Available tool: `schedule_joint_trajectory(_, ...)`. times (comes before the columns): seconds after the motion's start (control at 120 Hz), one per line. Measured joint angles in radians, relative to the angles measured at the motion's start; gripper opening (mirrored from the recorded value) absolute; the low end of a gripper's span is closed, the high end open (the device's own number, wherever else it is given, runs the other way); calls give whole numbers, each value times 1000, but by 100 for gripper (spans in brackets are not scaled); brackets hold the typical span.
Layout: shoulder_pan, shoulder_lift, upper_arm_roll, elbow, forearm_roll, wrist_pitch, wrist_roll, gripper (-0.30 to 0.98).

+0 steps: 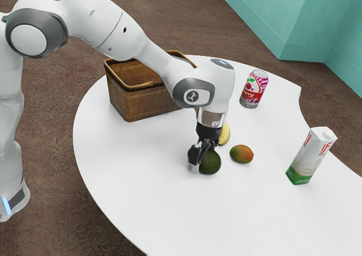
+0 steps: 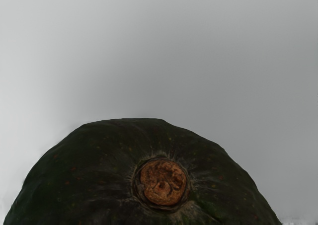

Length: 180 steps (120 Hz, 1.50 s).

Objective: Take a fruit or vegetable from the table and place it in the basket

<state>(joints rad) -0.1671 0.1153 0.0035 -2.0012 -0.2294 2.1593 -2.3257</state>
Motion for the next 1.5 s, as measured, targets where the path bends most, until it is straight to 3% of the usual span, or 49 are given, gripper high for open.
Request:
schedule_joint_trajectory(0.2, -10, -29, 2, 0, -7, -1, 10, 14)
schedule_joint_trajectory(0.317, -11, -77, 5, 0, -4, -7, 18, 22)
schedule_joint_trajectory(0.508, -35, -201, 46, 2, 106, -27, 15, 41)
schedule_joint_trajectory(0.65, 37, -293, 56, 77, 236, -113, 10, 42)
schedule_joint_trajectory(0.792, 146, -379, 57, 86, 289, -194, 8, 39)
schedule_joint_trajectory(1.017, 316, -501, 50, 40, 293, -285, 19, 33)
schedule_joint_trajectory(1.283, 469, -547, 47, -1, 236, -328, 68, 23)
schedule_joint_trajectory(1.433, 501, -547, 47, -2, 225, -340, 100, 24)
schedule_joint_trajectory(1.5, 515, -546, 49, -3, 217, -342, 120, 40)
